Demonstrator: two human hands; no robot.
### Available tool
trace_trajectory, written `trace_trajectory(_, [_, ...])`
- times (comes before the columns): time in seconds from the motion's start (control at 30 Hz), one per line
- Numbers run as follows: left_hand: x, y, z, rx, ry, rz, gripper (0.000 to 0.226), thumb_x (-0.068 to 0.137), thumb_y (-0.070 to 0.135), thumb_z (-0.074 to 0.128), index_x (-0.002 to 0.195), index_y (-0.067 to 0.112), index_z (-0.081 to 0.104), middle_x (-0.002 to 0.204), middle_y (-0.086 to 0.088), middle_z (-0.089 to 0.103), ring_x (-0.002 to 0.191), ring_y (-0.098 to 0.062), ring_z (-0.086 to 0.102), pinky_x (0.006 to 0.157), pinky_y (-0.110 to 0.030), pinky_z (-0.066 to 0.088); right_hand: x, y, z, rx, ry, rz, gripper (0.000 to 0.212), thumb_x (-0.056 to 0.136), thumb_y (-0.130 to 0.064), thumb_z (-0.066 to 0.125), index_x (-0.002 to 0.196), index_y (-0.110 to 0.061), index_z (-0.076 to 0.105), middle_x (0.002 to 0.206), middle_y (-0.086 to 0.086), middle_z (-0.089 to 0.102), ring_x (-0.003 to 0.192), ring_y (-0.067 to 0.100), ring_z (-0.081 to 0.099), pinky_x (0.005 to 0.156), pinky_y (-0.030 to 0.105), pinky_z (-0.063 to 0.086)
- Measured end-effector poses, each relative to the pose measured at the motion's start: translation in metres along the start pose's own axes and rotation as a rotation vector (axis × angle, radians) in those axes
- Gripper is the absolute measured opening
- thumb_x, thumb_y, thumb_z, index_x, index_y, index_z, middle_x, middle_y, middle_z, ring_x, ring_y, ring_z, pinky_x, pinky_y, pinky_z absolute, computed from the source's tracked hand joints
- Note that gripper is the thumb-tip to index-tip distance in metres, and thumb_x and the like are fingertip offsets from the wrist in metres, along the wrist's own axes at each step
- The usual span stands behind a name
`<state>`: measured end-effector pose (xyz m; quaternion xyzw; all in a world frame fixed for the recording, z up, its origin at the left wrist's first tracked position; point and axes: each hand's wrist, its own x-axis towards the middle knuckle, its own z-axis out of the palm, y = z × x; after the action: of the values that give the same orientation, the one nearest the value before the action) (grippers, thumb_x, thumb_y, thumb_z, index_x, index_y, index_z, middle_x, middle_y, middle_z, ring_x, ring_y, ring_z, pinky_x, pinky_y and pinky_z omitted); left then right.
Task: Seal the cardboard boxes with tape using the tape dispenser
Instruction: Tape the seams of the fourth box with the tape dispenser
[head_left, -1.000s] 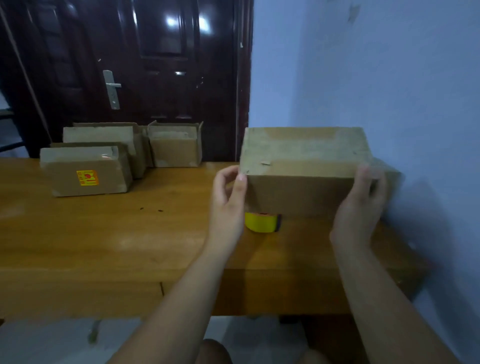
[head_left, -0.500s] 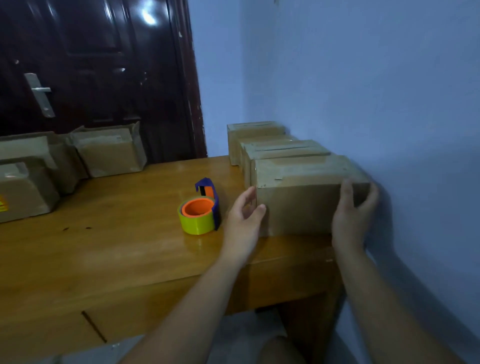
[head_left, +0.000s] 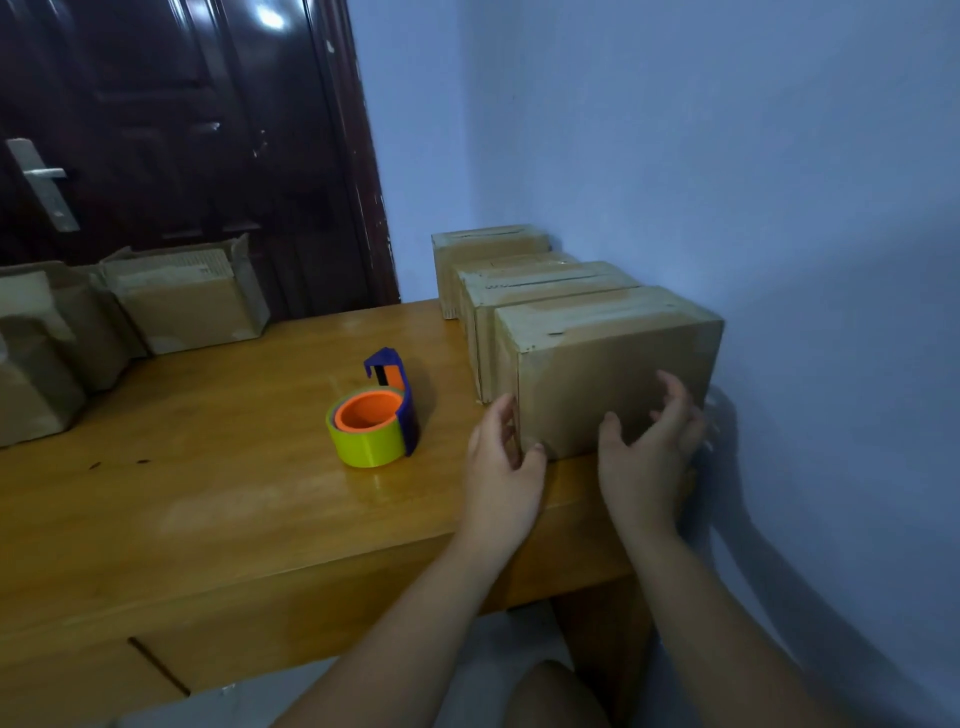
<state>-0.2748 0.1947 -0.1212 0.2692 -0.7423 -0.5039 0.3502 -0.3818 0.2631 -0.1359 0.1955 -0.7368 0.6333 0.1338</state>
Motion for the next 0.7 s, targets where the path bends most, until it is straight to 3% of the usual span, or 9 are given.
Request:
trace_trajectory(0.07, [0.0, -0.001, -0.003, -0.025, -0.04, 0.002, 0.061, 0.092, 0.011, 0.056, 0.143, 0.032, 0.03, 0.144, 0.01, 0.037, 0.127, -0.002, 0.037, 0.099, -0.015, 0.035, -0.007, -0.004, 0.005, 0.002, -0.016, -0.046, 0.061, 0.085, -0.01, 0.065, 0.138, -0.019, 0.036, 0.138, 0.011, 0.031, 0.121, 0.022, 0.041, 0.091, 0.03, 0.042])
trace_trajectory(0.17, [-0.003, 0.002, -0.014, 0.007, 0.002, 0.085, 0.064, 0.091, 0.009, 0.057, 0.144, 0.032, 0.029, 0.146, 0.01, 0.035, 0.134, -0.005, 0.033, 0.111, -0.034, 0.034, -0.02, -0.015, 0.013, -0.029, 0.017, -0.231, 0.055, 0.083, -0.009, 0.064, 0.133, -0.014, 0.042, 0.131, 0.014, 0.037, 0.119, 0.017, 0.036, 0.096, 0.033, 0.04])
trace_trajectory(0.3, [-0.001, 0.017, -0.049, 0.38, 0.202, 0.398, 0.047, 0.09, 0.011, 0.056, 0.135, 0.022, 0.046, 0.14, 0.005, 0.041, 0.132, -0.008, 0.032, 0.112, -0.033, 0.031, -0.037, -0.05, 0.029, -0.025, -0.076, -0.538, 0.045, 0.082, -0.021, 0.052, 0.125, -0.016, 0.043, 0.122, 0.011, 0.043, 0.115, 0.008, 0.033, 0.097, 0.01, 0.028])
trace_trajectory(0.4, [0.007, 0.023, -0.092, 0.72, 0.338, 0.551, 0.033, 0.085, 0.012, 0.055, 0.117, 0.013, 0.061, 0.135, -0.009, 0.05, 0.131, -0.028, 0.038, 0.106, -0.034, 0.028, -0.042, -0.085, 0.05, -0.003, -0.218, -0.665, 0.043, 0.083, -0.021, 0.048, 0.125, -0.019, 0.043, 0.118, 0.007, 0.046, 0.109, 0.008, 0.042, 0.093, 0.013, 0.037])
trace_trajectory(0.53, [0.018, 0.016, -0.165, 1.042, 0.434, 0.484, 0.029, 0.081, 0.014, 0.057, 0.109, 0.011, 0.066, 0.135, -0.017, 0.05, 0.131, -0.036, 0.038, 0.107, -0.042, 0.031, -0.05, -0.135, 0.087, -0.02, -0.498, -0.761, 0.044, 0.088, -0.014, 0.056, 0.131, -0.019, 0.047, 0.119, 0.001, 0.047, 0.086, 0.005, 0.052, 0.071, 0.02, 0.052])
trace_trajectory(0.63, [0.024, 0.005, -0.225, 1.144, 0.496, 0.324, 0.03, 0.082, 0.013, 0.061, 0.112, 0.012, 0.065, 0.141, -0.017, 0.044, 0.135, -0.035, 0.032, 0.11, -0.044, 0.029, -0.062, -0.171, 0.125, -0.108, -0.791, -0.689, 0.049, 0.091, -0.017, 0.056, 0.135, -0.031, 0.04, 0.124, -0.004, 0.04, 0.08, 0.01, 0.055, 0.075, 0.035, 0.054])
trace_trajectory(0.7, [0.029, -0.002, -0.265, 1.174, 0.512, 0.187, 0.035, 0.086, 0.018, 0.058, 0.12, 0.014, 0.061, 0.148, -0.014, 0.036, 0.139, -0.033, 0.023, 0.113, -0.042, 0.022, -0.074, -0.192, 0.155, -0.111, -0.935, -0.631, 0.05, 0.093, -0.019, 0.055, 0.136, -0.034, 0.037, 0.126, -0.004, 0.04, 0.081, 0.009, 0.056, 0.076, 0.031, 0.052])
